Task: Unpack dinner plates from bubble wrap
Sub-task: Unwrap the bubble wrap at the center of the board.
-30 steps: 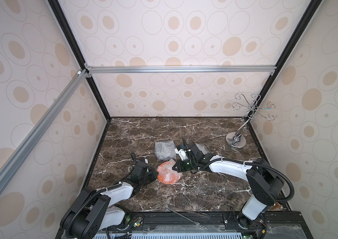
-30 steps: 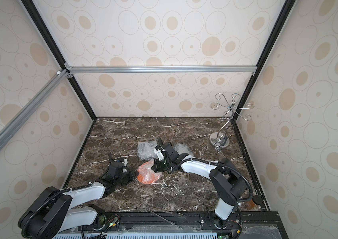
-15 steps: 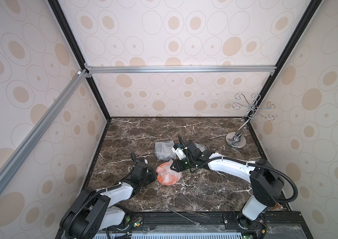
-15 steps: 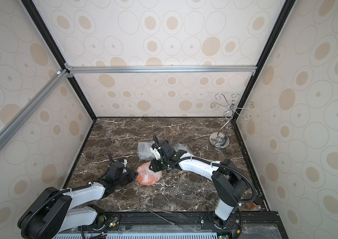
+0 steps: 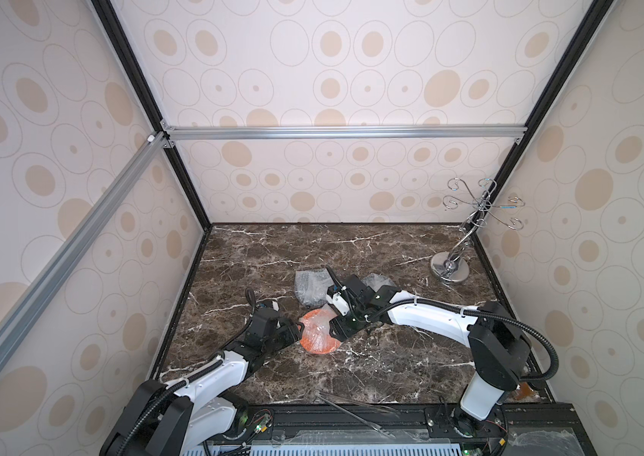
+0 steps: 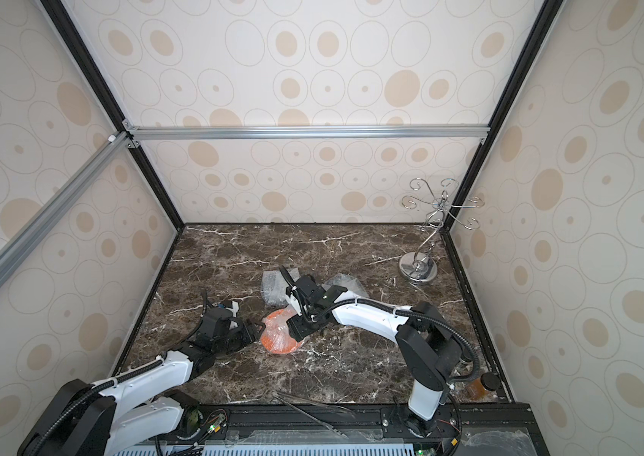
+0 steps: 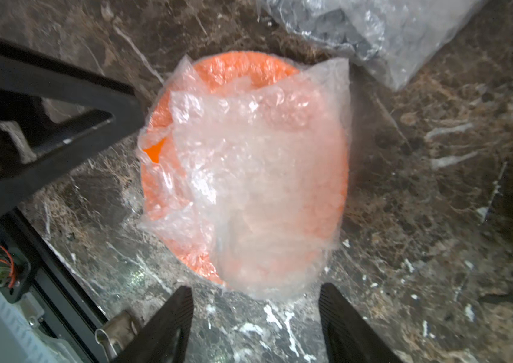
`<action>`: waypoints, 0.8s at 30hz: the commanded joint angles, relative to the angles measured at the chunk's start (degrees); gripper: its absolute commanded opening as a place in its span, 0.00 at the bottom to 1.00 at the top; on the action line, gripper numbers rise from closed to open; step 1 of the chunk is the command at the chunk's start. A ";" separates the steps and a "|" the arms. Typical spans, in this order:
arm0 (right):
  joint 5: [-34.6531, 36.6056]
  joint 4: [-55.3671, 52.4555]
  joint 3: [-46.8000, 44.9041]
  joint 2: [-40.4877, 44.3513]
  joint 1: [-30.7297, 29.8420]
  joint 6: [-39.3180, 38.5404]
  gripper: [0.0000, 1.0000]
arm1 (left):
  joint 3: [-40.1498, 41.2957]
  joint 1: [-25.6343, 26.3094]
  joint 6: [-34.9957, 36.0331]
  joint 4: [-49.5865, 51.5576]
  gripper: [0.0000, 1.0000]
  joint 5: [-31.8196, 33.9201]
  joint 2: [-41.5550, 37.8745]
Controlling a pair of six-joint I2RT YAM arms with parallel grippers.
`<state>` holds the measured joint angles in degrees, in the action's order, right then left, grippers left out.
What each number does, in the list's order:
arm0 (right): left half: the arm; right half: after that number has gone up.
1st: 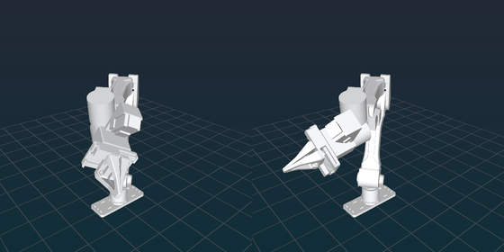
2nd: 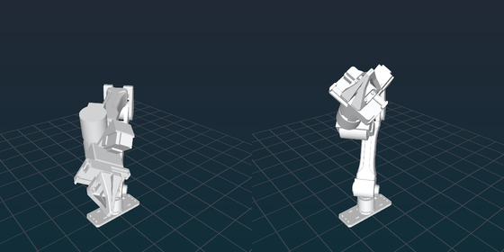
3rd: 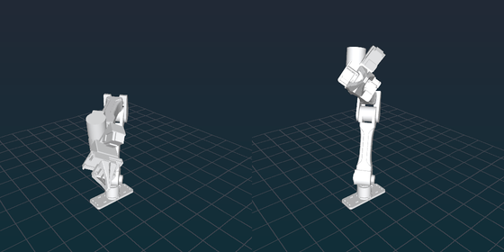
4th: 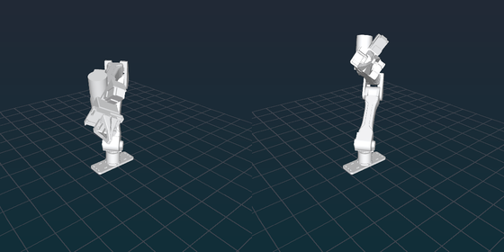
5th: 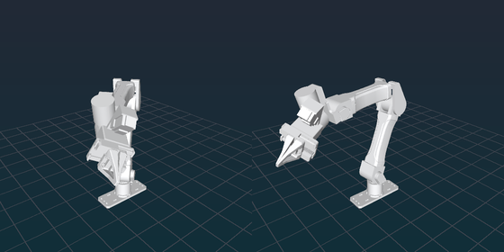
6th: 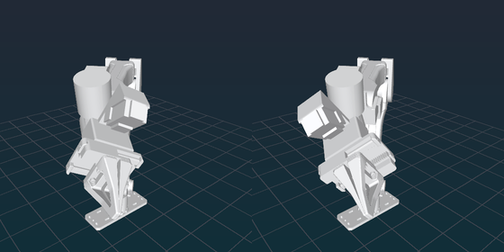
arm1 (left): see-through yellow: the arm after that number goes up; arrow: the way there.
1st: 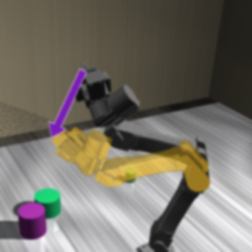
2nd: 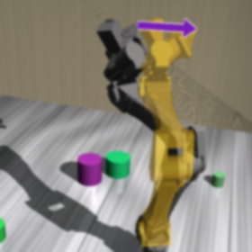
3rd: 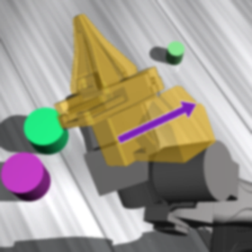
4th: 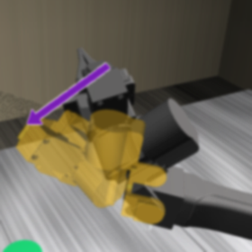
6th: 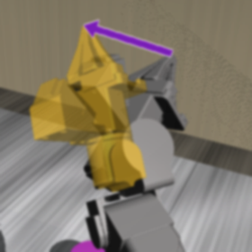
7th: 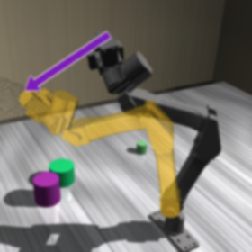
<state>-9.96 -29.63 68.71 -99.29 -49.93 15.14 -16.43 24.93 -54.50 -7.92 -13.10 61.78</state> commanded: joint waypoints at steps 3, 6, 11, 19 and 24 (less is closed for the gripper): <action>1.04 -2.50 2.39 -1.58 -0.56 -3.81 0.68 | 0.10 0.12 -1.93 2.76 0.64 -2.10 -3.38; 0.70 -1.91 2.86 -2.58 -0.90 -3.88 0.70 | 1.81 0.12 -3.72 1.80 0.64 -3.56 -4.77; 1.76 -1.78 4.12 -4.50 -1.70 -3.90 0.71 | 4.40 0.21 -5.66 1.45 0.58 -4.21 -7.30; 3.13 -1.15 5.50 -5.78 -2.06 -3.93 0.66 | 5.97 0.67 -6.85 -1.43 0.53 -6.15 -6.11; 3.54 -1.39 6.33 -7.03 -2.81 -3.86 0.69 | 5.79 1.35 -7.02 -3.82 0.51 -7.06 -3.24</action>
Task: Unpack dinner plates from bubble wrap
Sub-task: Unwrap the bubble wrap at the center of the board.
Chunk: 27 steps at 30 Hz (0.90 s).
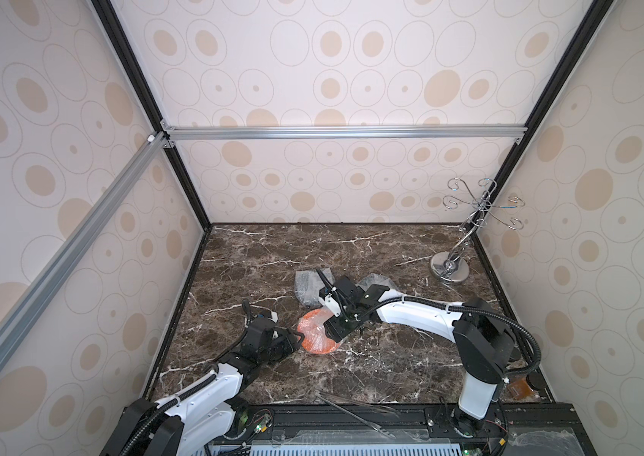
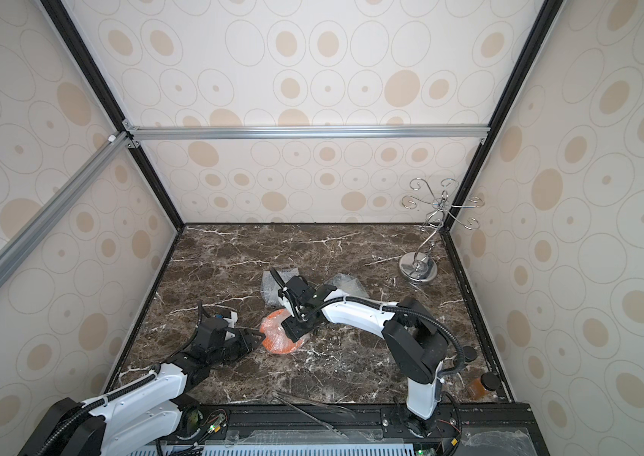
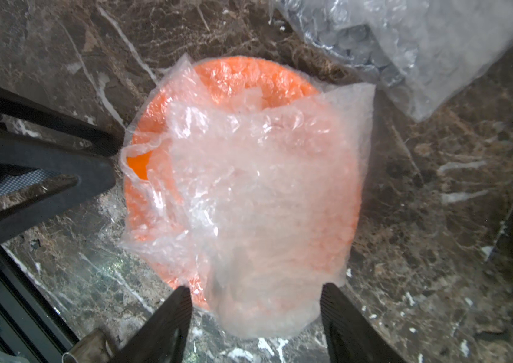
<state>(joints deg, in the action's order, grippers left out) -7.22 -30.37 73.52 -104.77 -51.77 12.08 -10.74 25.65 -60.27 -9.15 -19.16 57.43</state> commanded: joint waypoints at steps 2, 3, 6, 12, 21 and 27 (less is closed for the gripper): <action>0.72 -0.52 1.68 -2.10 -1.12 -0.75 0.69 | 0.02 0.89 -1.27 -3.44 0.51 -1.07 2.12; 0.72 -0.40 1.68 -2.32 -1.17 -0.67 0.69 | -0.07 0.98 -1.25 -3.76 0.51 -1.09 2.73; 0.97 -0.06 1.84 -2.96 -1.39 -0.31 0.68 | -0.36 1.25 -1.25 -5.10 0.50 -1.18 4.58; 0.76 0.75 2.69 -4.11 -1.35 0.15 0.63 | -0.92 1.77 -1.26 -6.59 0.47 -1.15 8.05; 0.67 2.46 2.87 -5.00 -1.40 1.46 0.36 | -1.12 2.12 -0.73 -9.64 0.36 0.15 11.54; 0.06 3.03 2.86 -5.92 -1.57 2.17 0.52 | -1.08 2.19 -0.62 -10.54 0.30 0.35 13.26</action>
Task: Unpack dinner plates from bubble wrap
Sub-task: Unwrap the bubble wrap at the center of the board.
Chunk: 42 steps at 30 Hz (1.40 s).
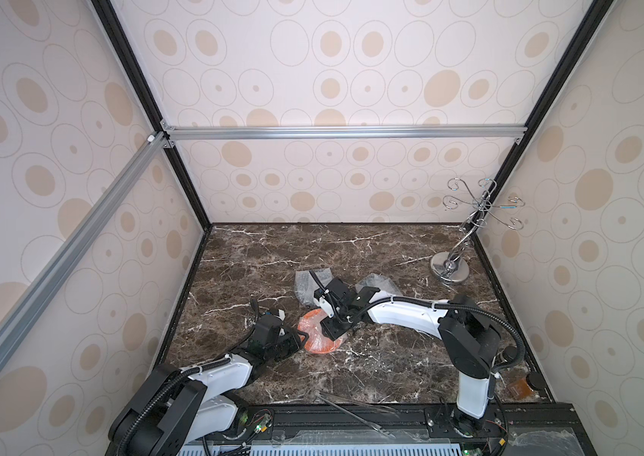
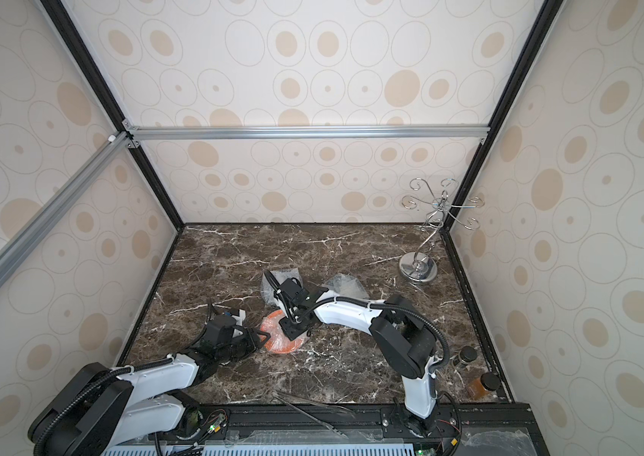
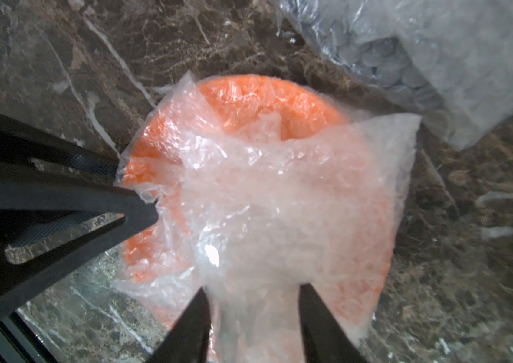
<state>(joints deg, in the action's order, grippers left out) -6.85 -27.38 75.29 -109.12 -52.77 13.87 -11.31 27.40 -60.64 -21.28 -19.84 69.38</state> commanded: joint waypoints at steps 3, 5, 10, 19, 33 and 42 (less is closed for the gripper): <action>-0.49 0.38 1.18 -2.18 -0.76 0.62 0.47 | -0.55 0.55 -0.18 1.18 0.28 1.12 1.80; -0.53 0.67 1.05 -2.40 -0.75 1.02 0.38 | -0.64 0.54 -0.18 1.15 0.26 1.32 1.91; -0.71 1.44 0.73 -2.19 -0.74 1.93 0.19 | -0.64 0.55 -0.26 1.25 0.22 1.62 1.82; -4.97 3.17 0.52 0.54 -0.80 4.68 0.00 | -0.38 0.63 -0.10 1.33 0.16 2.17 2.44; -16.70 14.30 -3.40 5.52 0.73 15.19 0.00 | 0.32 0.57 0.17 3.20 0.00 3.54 1.69; -22.55 24.64 -7.38 7.79 3.57 22.79 0.00 | 0.37 0.64 0.70 6.84 0.00 5.31 0.45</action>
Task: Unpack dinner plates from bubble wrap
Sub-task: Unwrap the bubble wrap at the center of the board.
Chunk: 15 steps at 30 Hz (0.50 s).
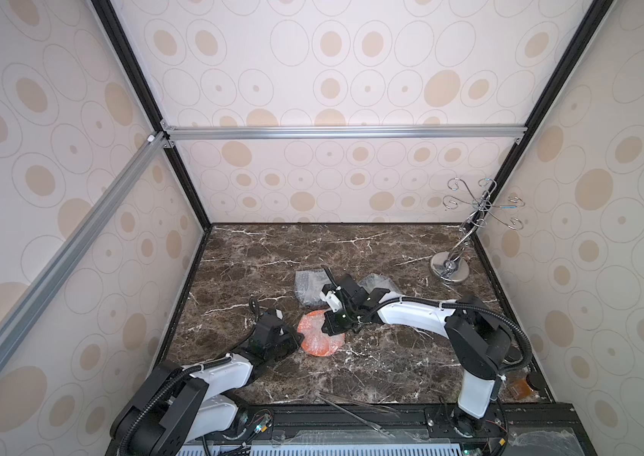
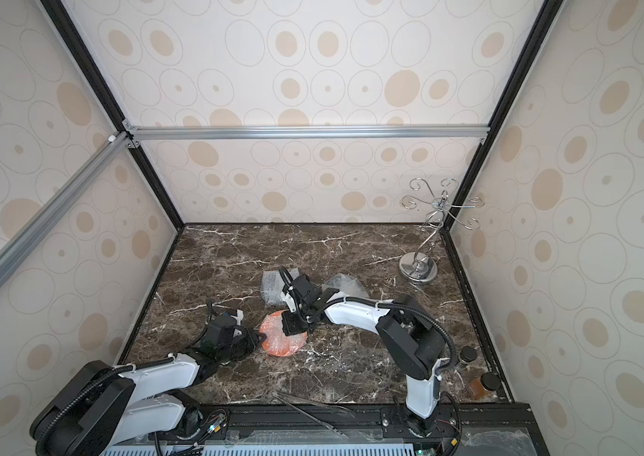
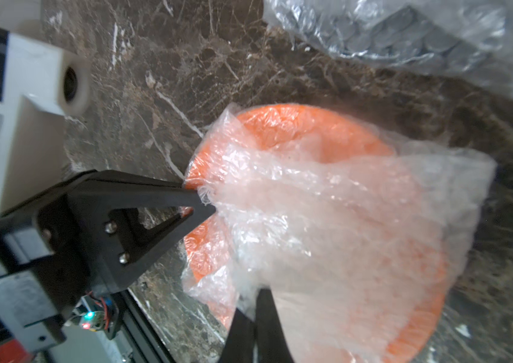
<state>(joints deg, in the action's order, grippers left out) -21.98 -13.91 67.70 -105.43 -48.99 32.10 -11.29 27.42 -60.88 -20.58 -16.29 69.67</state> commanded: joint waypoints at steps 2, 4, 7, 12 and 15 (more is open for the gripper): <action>-8.40 13.55 -0.46 4.63 0.12 6.16 0.00 | 0.43 0.62 0.81 6.49 0.00 2.03 0.02; -8.43 13.81 -0.37 5.12 0.25 6.44 0.00 | 0.48 0.62 0.94 6.78 0.00 2.33 0.02; -8.48 14.08 -0.66 5.78 0.69 6.70 0.00 | 0.48 0.57 0.92 6.88 0.00 2.50 0.33; -9.31 16.84 -2.43 6.96 1.47 8.23 0.00 | 0.46 0.61 1.04 7.09 0.00 3.02 1.27; -9.96 19.50 -3.63 7.72 1.97 9.38 0.00 | 0.31 0.62 1.04 7.35 0.00 3.37 2.20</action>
<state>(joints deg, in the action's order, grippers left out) -26.24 -5.93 62.94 -102.80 -46.92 39.09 -11.42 27.44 -60.88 -20.56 -14.92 69.67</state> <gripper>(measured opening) 0.047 0.073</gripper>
